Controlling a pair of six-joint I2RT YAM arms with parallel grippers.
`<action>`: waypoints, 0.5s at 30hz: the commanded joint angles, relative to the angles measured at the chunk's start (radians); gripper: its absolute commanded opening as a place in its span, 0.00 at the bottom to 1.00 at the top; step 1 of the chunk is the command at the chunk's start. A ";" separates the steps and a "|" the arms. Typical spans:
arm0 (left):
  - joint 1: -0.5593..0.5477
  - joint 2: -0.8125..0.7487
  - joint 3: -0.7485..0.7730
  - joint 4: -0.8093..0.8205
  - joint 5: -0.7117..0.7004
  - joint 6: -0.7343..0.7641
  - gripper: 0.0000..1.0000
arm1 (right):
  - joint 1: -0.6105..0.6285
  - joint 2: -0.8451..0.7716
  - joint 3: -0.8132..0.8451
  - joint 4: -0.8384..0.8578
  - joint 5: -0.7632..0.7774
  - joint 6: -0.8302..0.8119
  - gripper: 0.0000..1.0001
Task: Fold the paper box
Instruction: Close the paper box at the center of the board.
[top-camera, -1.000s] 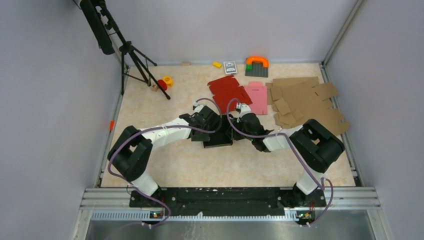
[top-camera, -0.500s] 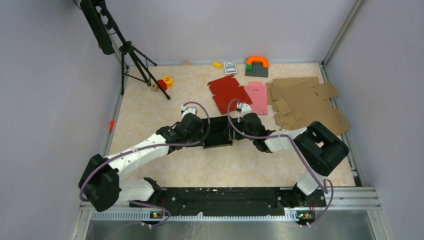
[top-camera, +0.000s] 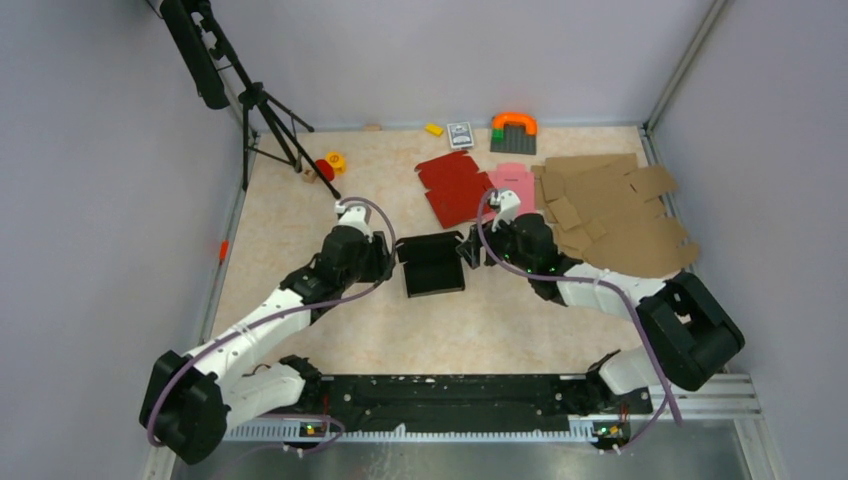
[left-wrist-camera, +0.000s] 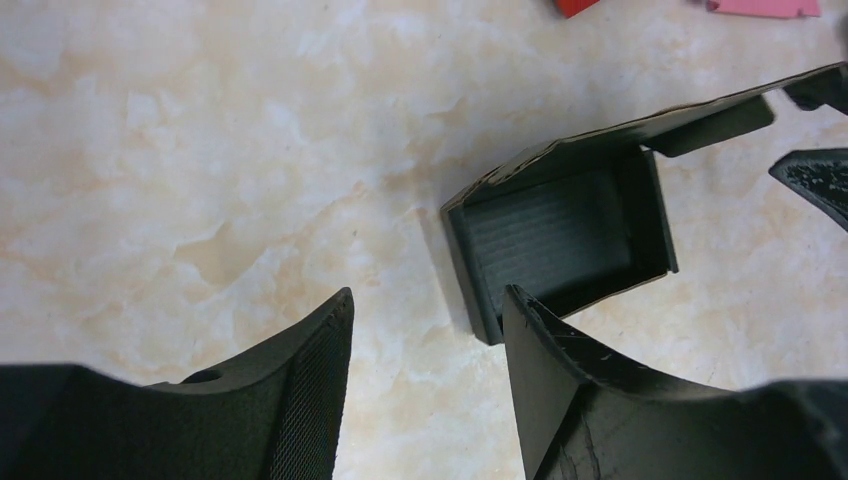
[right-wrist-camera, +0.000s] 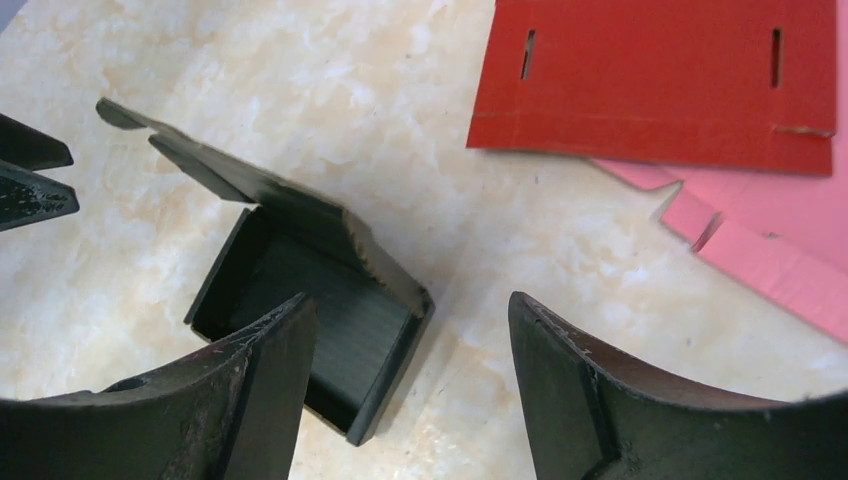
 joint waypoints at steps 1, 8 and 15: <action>0.007 0.020 0.023 0.141 0.054 0.084 0.57 | -0.047 -0.012 0.100 -0.074 -0.128 -0.087 0.69; 0.006 0.128 0.105 0.119 0.056 0.087 0.52 | -0.049 0.072 0.220 -0.154 -0.193 -0.115 0.55; 0.006 0.241 0.206 0.037 0.020 0.053 0.45 | -0.015 0.106 0.274 -0.244 -0.117 -0.138 0.50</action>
